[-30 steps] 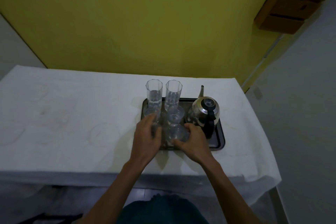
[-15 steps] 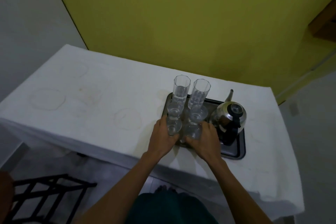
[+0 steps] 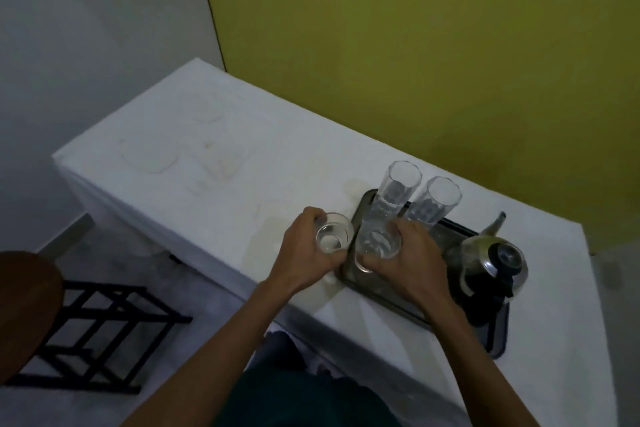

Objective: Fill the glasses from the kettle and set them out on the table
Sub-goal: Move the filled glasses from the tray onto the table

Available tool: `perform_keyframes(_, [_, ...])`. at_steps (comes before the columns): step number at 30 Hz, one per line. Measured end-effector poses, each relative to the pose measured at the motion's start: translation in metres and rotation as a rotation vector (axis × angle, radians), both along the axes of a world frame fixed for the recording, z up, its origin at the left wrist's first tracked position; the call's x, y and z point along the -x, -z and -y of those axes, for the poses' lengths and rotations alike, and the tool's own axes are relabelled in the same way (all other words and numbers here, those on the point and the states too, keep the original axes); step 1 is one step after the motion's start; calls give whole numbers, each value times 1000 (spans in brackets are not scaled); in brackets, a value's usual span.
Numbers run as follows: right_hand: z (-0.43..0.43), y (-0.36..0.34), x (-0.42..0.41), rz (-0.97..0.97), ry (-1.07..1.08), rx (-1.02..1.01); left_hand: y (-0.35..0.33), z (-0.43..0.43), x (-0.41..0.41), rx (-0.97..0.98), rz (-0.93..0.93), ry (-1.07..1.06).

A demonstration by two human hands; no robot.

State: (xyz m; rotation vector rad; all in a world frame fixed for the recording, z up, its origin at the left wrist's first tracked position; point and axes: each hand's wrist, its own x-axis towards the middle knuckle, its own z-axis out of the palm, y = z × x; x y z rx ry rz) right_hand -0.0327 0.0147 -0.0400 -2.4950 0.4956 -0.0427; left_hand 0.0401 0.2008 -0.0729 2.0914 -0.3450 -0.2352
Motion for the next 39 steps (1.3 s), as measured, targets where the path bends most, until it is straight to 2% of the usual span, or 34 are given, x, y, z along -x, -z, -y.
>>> perform_keyframes(7, [-66,-7,-115,-54,-244,-44,-5,-85,-70,-8,-7,-216])
perform_keyframes(12, [-138,0,-229,-69,-378,-40,0,-163,-142,-36,-16,-340])
perform_keyframes(16, [-187,2,-318,-80,-435,-59,0,-217,-202,-74,-16,-396])
perform_keyframes(24, [-252,14,-467,-95,-408,-60,4,-282,-300,-154,-18,-423])
perform_keyframes(30, [-271,32,-524,-121,-358,-47,13,-298,-326,-150,-56,-392])
perform_keyframes(39, [-283,44,-546,-144,-323,-40,28,-312,-325,-120,-109,-389])
